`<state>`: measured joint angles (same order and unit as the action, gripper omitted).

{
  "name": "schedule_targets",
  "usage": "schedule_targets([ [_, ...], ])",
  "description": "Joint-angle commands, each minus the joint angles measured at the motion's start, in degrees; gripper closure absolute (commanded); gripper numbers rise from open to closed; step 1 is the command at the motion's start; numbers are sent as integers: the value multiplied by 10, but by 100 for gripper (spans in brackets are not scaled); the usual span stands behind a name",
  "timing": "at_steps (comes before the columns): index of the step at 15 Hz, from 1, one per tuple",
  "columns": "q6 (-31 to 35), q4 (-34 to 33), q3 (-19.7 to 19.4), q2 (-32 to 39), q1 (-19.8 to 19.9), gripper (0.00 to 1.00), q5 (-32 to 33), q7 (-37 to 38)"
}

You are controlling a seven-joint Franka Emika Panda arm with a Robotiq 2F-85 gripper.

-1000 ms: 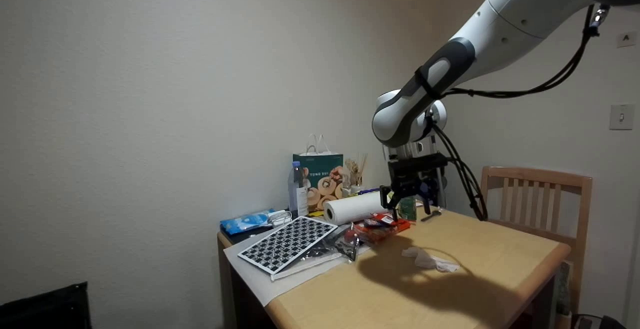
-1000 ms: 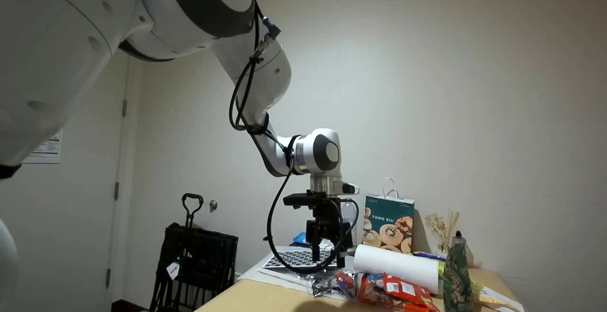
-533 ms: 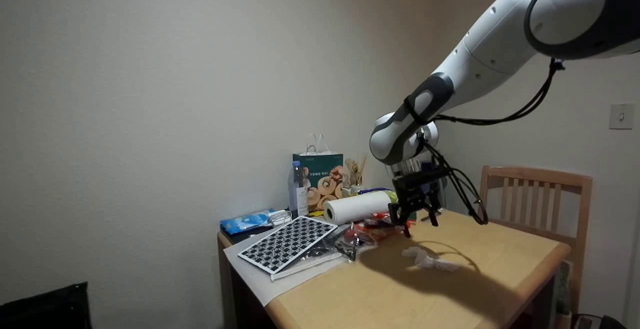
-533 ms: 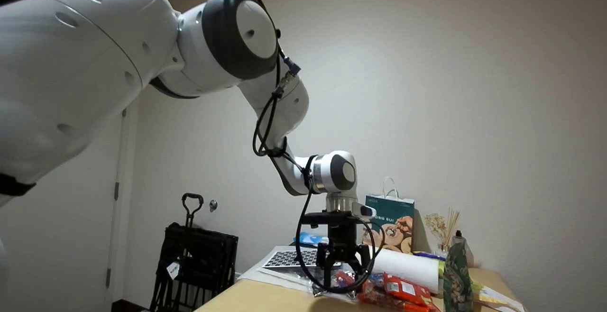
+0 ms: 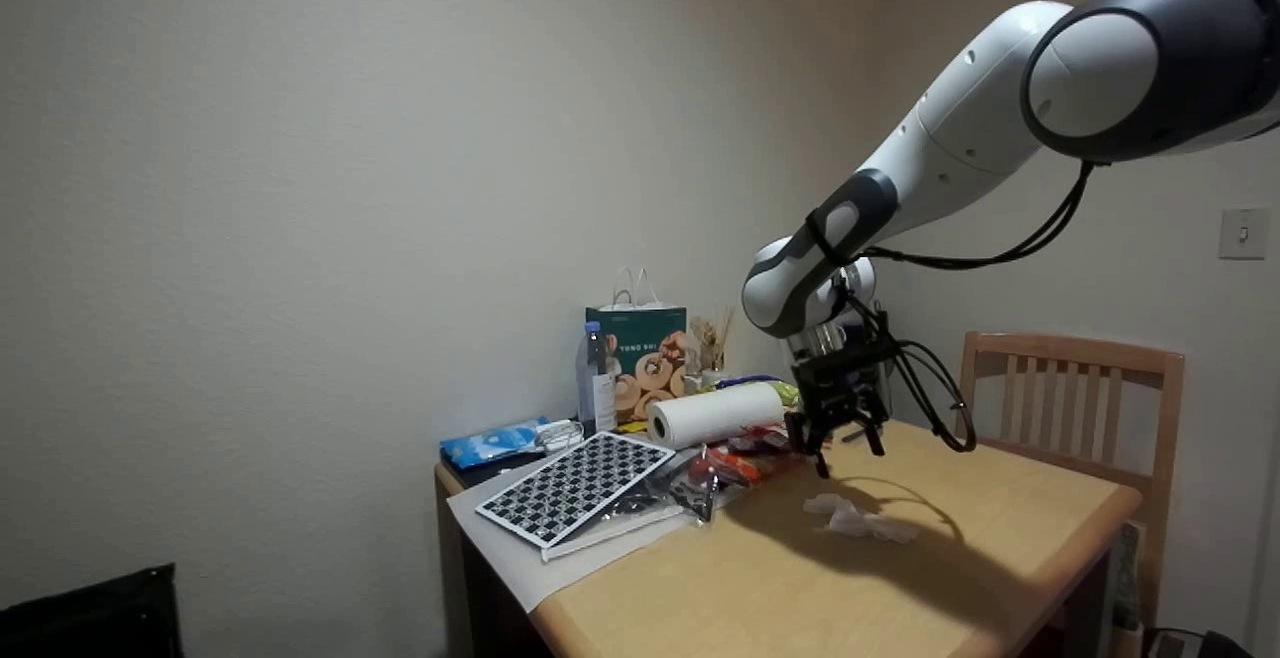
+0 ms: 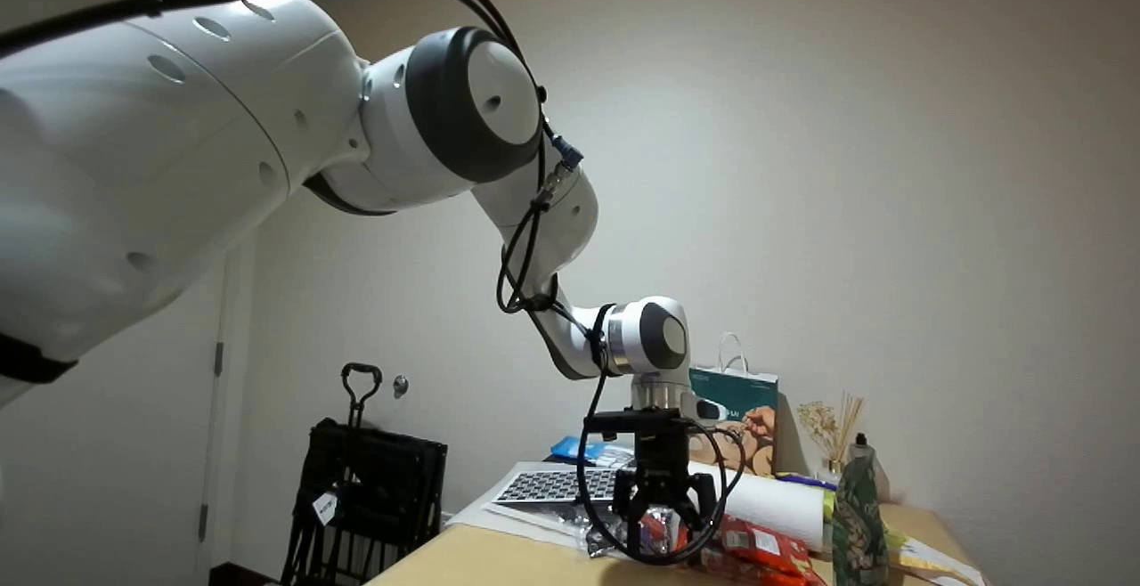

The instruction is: Use the white cloth to wipe the table

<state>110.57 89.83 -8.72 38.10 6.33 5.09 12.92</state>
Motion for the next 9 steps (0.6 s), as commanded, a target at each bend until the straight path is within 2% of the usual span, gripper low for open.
schedule_targets([
  [1, -19, -31, 0, 27, 4, 0, -3, -9],
  [9, -55, -105, 3, 107, 6, 0, -1, -22],
])
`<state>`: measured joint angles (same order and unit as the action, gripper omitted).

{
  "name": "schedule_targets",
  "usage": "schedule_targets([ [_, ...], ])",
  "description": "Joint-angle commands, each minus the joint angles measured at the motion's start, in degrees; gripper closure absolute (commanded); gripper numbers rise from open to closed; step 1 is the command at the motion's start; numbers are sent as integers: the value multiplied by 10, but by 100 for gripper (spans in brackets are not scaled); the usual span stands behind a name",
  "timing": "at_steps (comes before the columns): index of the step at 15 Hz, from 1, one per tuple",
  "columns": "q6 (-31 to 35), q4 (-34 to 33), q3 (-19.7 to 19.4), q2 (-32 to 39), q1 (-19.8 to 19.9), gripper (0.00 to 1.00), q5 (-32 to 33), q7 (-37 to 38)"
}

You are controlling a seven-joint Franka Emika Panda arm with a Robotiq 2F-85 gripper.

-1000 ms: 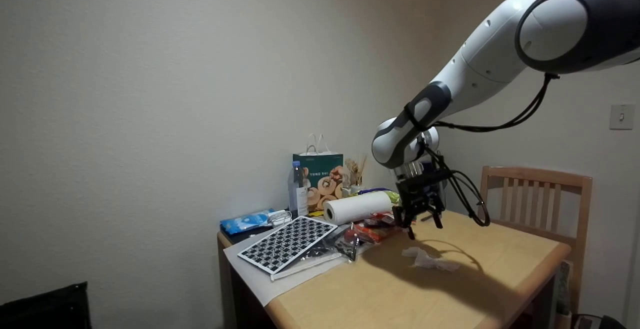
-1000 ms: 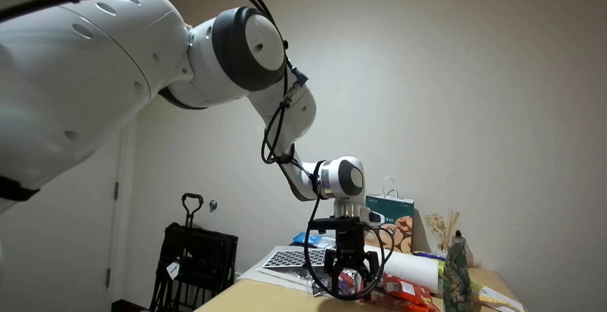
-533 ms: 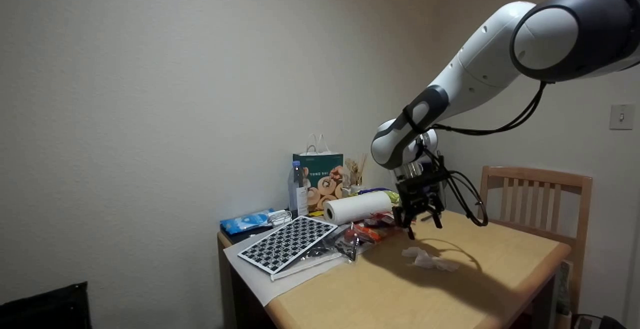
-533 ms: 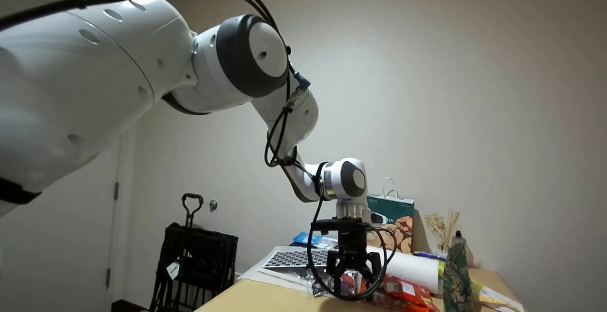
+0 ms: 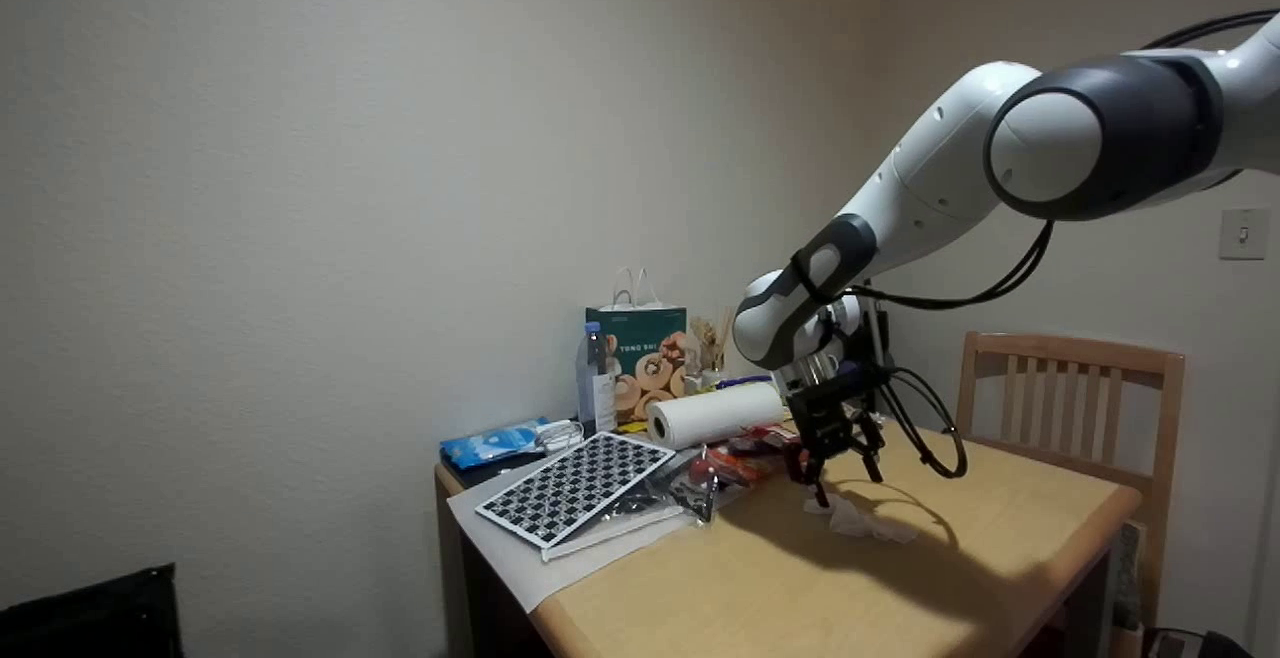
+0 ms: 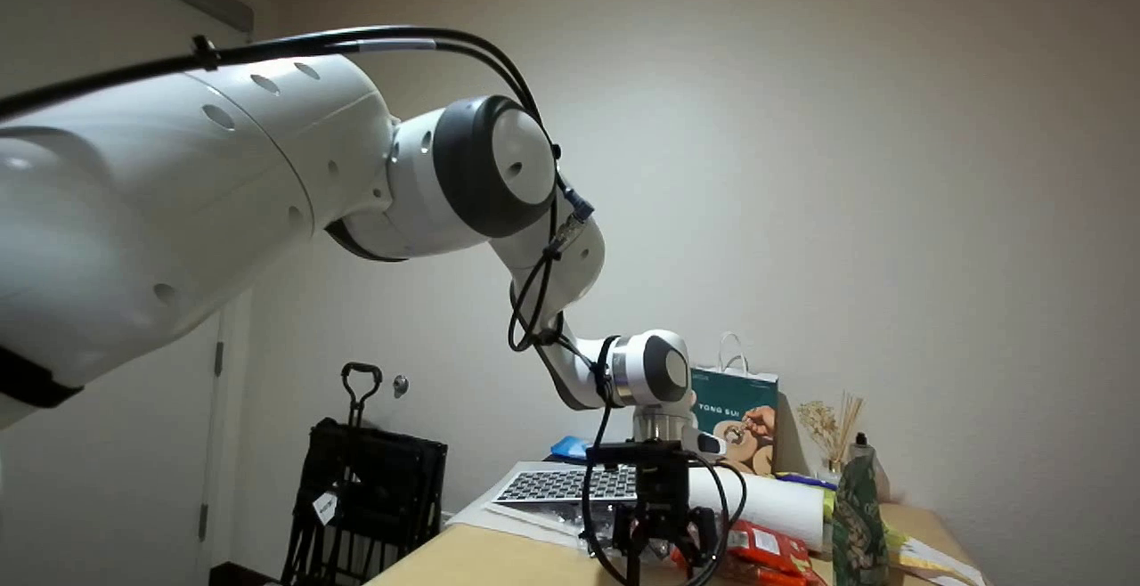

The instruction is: Use the white cloth to wipe the table

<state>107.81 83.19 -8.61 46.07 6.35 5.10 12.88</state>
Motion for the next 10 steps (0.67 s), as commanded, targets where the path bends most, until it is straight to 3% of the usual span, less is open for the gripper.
schedule_targets([
  [1, -34, -50, 3, 36, 8, 0, -3, -25],
  [7, -41, -128, 8, 74, 25, 0, -7, -69],
  [9, -71, -151, 15, 81, 35, 10, -22, -78],
  [10, -92, -149, 14, 78, 36, 23, -25, -74],
])
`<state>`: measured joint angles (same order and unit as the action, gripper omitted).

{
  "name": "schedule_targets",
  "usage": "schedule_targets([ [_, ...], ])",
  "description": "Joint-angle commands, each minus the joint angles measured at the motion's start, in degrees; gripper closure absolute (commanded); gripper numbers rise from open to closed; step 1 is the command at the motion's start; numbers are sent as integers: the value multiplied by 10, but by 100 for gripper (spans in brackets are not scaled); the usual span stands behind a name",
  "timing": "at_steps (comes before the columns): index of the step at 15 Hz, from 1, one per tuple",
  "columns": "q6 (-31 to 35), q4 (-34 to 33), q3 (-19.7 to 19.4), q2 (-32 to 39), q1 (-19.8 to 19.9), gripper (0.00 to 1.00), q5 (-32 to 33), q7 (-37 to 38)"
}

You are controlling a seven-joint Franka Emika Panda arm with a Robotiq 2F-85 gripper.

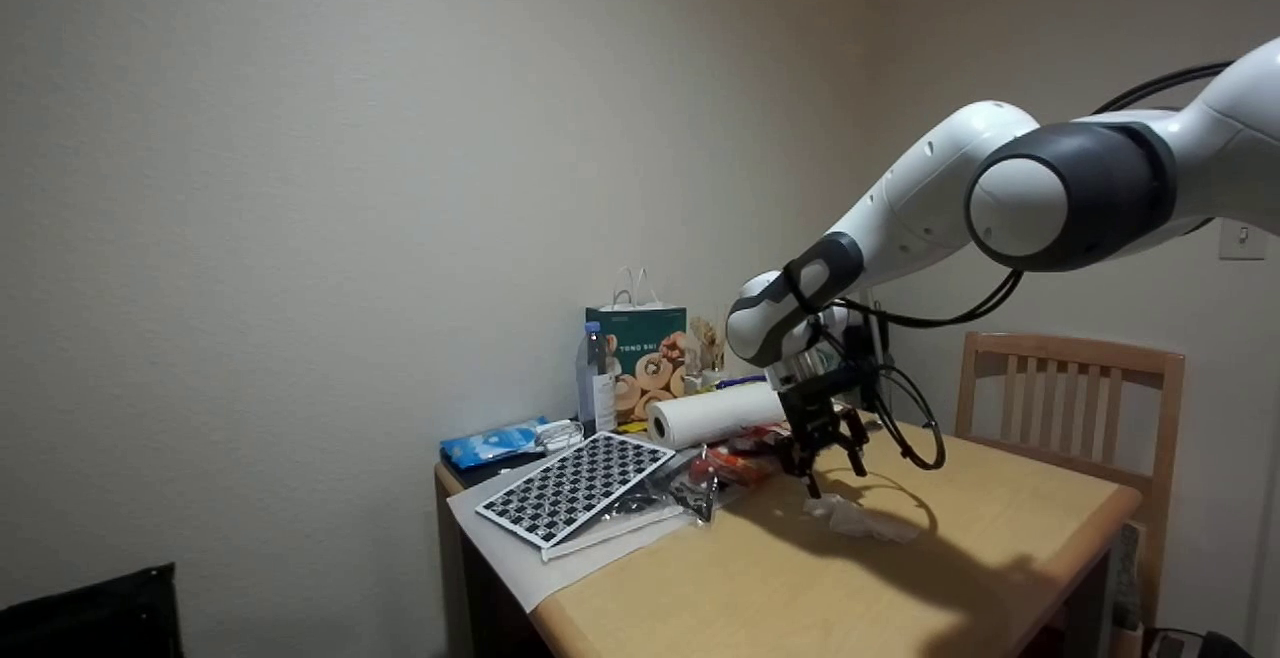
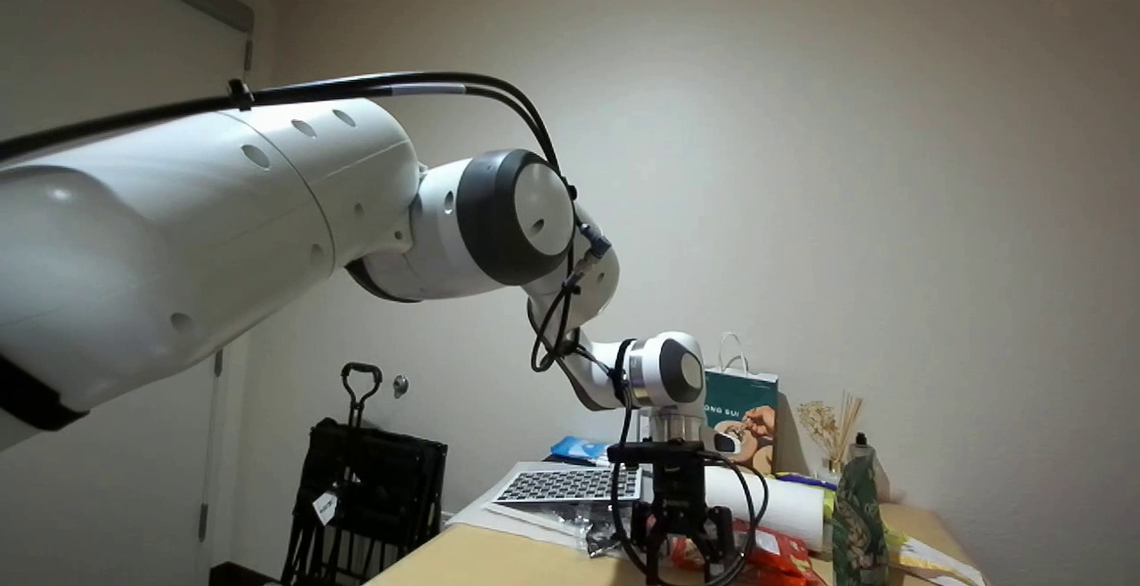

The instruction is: Use the white cloth to wipe the table

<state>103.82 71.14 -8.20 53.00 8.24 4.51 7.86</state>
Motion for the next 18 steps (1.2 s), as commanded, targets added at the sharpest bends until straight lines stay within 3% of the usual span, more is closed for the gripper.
schedule_targets([
  [1, -73, -25, 10, 4, 19, 8, -21, -26],
  [4, -113, -14, 11, -1, 22, 44, -18, -42],
  [5, -105, -7, 4, -5, 18, 12, -12, -28],
  [6, -99, 0, -1, -16, 16, 11, -10, -13],
  [7, -98, -21, 2, 5, 14, 30, -9, -20],
  [12, -98, -21, -2, 2, 15, 3, -8, -19],
  [18, -133, -87, 0, 91, 2, 0, 2, -19],
])
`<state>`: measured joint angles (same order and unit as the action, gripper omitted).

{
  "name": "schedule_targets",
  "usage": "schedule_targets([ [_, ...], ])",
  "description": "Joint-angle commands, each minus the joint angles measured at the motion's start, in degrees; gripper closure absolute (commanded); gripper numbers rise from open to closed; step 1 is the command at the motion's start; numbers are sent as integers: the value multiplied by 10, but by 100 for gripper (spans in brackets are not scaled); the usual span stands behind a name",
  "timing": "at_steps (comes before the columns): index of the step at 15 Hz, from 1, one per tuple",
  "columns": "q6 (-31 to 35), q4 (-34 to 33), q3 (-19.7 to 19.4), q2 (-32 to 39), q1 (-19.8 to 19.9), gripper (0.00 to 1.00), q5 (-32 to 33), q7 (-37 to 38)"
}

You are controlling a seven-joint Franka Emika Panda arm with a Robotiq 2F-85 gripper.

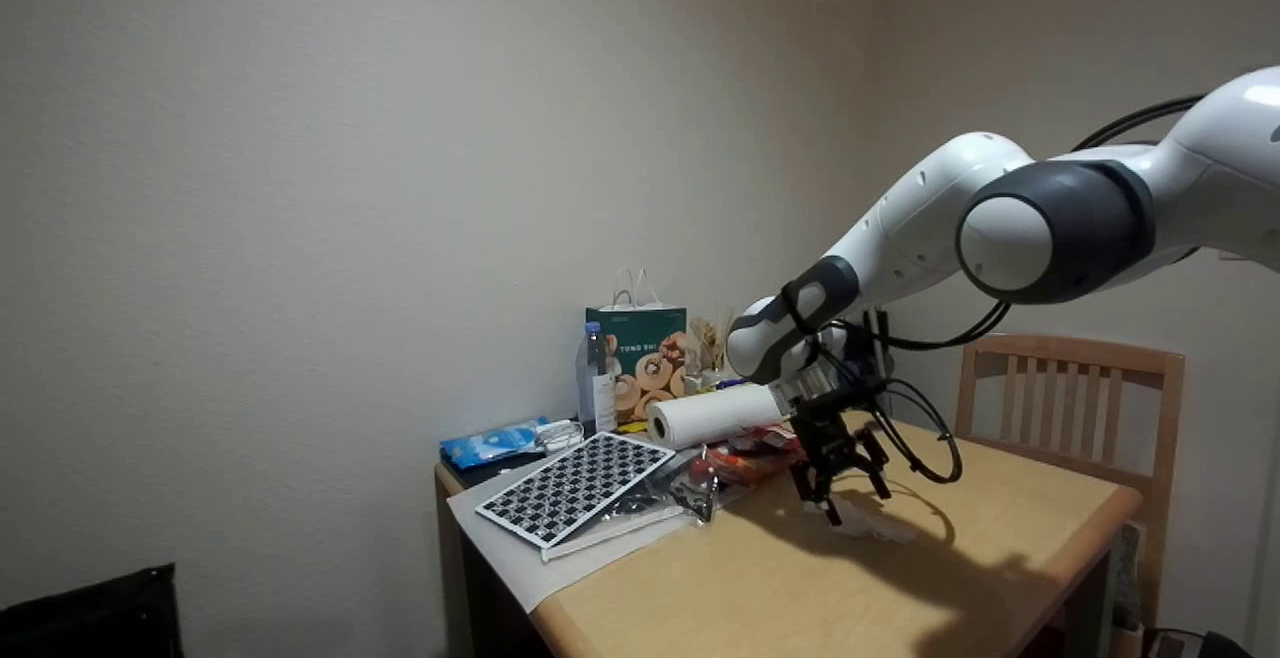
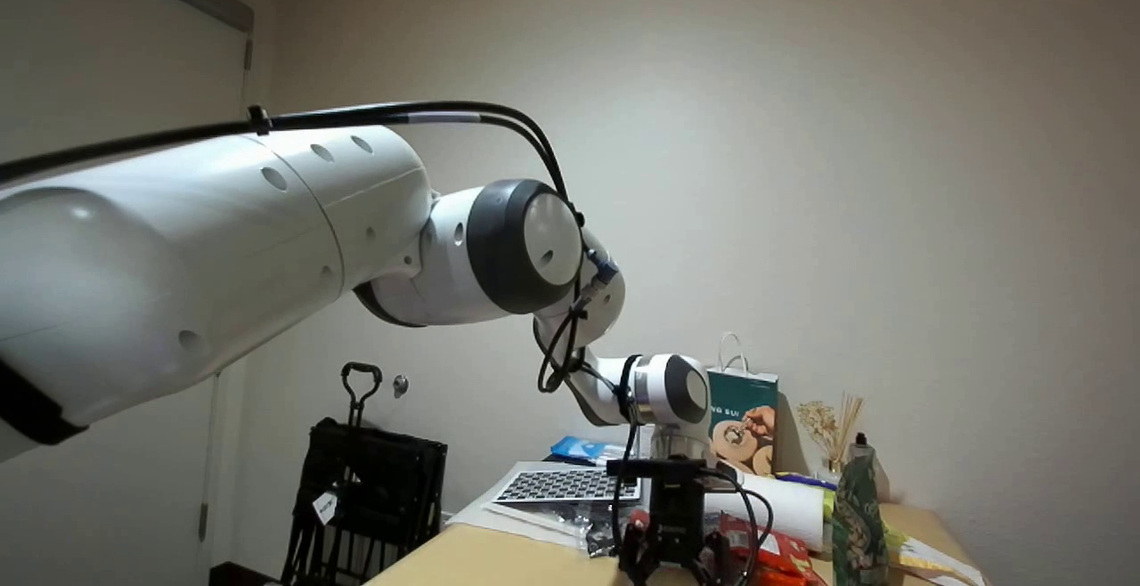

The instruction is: Use the white cloth to wipe the table

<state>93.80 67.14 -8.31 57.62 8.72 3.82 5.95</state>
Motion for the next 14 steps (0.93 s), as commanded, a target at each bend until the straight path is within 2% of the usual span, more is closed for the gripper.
schedule_targets([
  [1, -34, -56, 1, 57, -4, 25, 9, 0],
  [2, -38, -67, 1, 68, -5, 26, 9, -3],
  [8, -62, -111, 2, 95, -6, 66, 20, -13],
  [12, -52, -105, 6, 83, -7, 92, 20, -35],
  [14, -48, -101, 7, 78, -13, 100, 25, -53],
])
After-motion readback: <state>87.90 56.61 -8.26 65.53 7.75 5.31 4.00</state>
